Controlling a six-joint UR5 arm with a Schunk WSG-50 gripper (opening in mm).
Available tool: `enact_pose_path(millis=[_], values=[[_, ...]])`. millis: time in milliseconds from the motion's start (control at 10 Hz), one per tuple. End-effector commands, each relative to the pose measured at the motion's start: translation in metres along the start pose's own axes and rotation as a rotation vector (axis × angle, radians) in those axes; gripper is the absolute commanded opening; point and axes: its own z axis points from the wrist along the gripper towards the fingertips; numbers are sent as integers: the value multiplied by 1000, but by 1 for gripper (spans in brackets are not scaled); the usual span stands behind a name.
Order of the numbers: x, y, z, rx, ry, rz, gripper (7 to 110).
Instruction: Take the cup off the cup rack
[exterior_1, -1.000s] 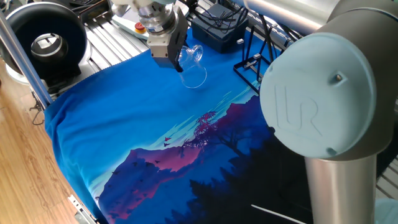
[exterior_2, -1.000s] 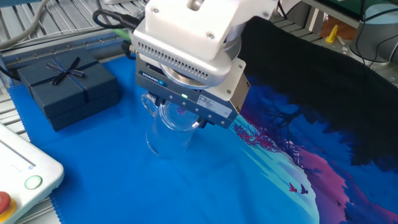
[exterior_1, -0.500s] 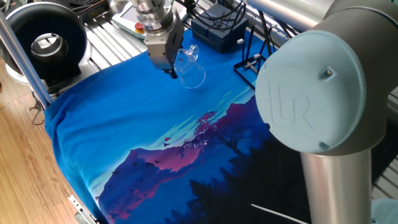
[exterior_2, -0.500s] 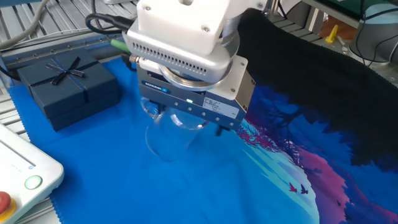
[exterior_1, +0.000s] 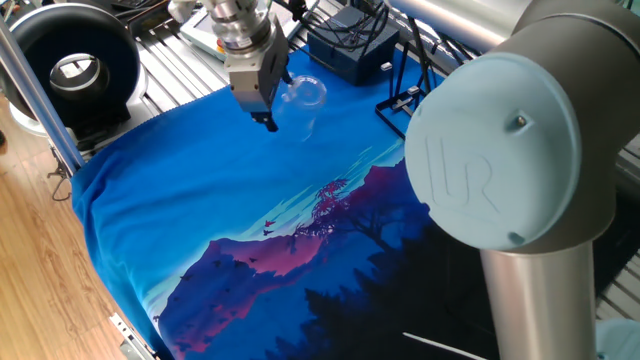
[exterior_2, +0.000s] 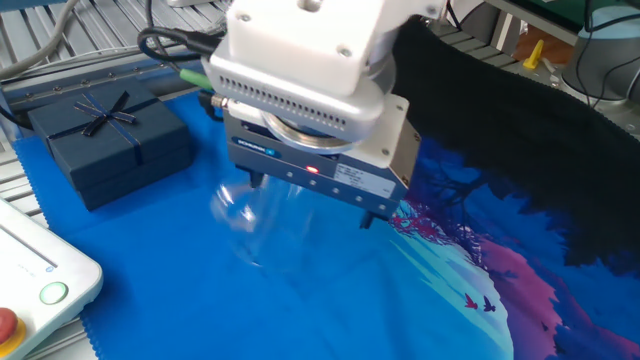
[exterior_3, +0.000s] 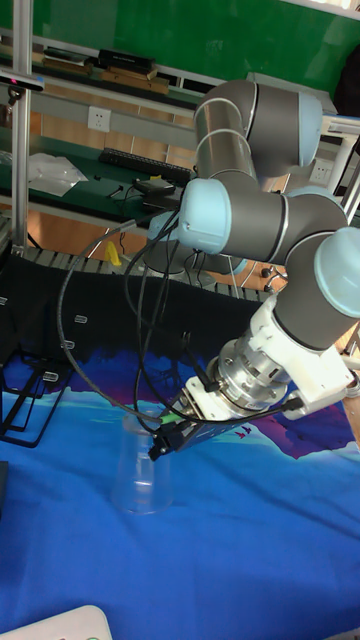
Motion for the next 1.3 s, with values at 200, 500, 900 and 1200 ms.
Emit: enact_pose_path(millis=[200,500,900,1200], values=[[2,8,4,2,29,44,88],[8,17,6,-26,37,68,88],[37,13,6,-22,119,71,88],[62,13,11,-58,173,69,88]])
